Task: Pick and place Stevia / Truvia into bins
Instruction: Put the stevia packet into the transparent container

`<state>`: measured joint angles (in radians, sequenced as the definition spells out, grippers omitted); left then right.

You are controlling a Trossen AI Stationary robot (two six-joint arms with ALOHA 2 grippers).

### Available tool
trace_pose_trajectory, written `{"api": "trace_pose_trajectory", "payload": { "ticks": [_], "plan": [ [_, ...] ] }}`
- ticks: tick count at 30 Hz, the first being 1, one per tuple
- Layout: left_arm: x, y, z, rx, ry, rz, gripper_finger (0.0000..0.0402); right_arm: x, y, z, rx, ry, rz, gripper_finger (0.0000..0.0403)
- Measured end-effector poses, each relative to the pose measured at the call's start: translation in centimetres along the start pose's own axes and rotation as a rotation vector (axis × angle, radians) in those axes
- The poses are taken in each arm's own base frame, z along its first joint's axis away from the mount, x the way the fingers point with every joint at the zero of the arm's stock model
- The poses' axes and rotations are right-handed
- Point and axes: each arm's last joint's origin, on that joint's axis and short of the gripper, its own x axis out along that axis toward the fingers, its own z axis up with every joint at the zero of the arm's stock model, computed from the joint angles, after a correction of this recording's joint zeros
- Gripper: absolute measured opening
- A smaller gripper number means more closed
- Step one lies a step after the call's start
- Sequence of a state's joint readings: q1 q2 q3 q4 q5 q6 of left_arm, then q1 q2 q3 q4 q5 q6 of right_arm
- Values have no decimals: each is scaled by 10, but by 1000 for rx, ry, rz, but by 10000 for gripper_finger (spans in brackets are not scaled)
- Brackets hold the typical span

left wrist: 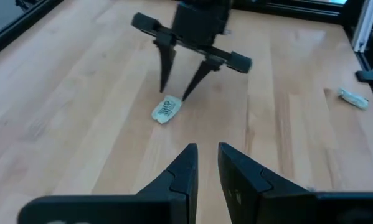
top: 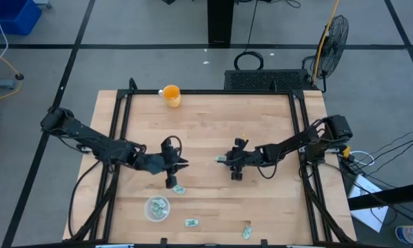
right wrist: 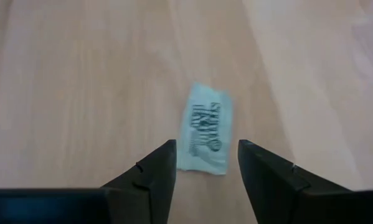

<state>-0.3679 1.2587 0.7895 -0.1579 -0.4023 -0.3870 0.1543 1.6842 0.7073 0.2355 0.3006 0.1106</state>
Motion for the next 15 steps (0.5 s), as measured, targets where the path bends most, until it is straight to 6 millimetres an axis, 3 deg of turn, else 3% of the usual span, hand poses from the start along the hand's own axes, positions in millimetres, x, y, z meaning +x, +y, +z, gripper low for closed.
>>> {"api": "trace_pose_trajectory", "payload": {
  "ticks": [8, 15],
  "plan": [
    [2, 4, 1, -10, 1, 17, 67, -1, 2, -13, 4, 8, 26, 155],
    [3, 7, 2, -25, 0, 25, 67, -1, 1, -8, 15, -98, 33, 147]
  ]
}}
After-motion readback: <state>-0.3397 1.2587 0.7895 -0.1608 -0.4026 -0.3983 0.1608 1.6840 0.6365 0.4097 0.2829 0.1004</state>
